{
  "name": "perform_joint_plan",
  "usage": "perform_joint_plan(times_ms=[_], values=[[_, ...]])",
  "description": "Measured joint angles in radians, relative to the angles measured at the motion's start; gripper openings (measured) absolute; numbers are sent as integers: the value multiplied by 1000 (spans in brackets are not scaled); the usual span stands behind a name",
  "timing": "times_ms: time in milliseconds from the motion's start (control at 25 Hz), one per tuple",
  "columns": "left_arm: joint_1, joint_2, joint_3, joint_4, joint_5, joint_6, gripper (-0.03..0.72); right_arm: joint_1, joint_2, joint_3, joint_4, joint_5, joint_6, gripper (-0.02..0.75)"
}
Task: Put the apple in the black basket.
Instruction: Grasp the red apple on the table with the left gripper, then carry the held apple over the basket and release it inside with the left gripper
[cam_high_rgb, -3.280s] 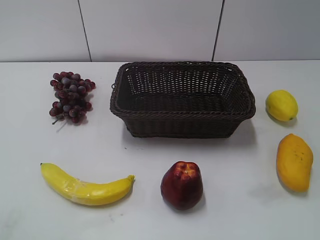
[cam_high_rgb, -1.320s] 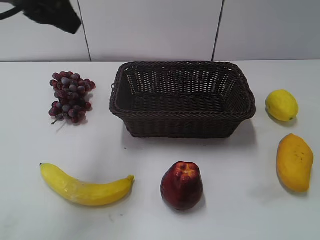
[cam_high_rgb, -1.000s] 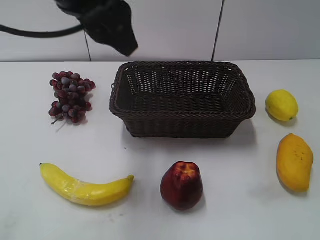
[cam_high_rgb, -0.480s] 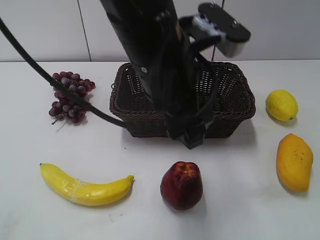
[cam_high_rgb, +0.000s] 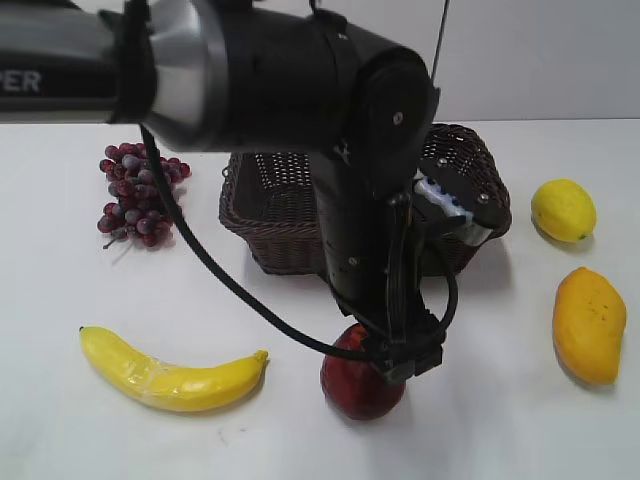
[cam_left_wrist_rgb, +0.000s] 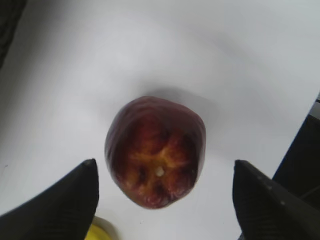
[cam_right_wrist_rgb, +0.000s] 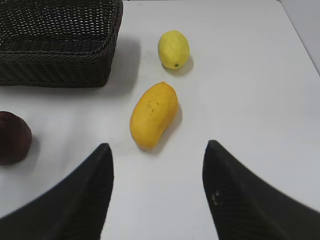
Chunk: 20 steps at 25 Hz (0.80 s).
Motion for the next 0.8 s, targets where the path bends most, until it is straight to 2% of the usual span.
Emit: perform_joint_plan(times_ms=[240,640,800], values=[[0,85,-2,7,-25,-3,622,0,0,0,0,0,0,435],[0,76,-10,8,5,-3,597,0,0,0,0,0,0,435],[0,20,-75,35,72,9,597,0,0,0,0,0,0,434]])
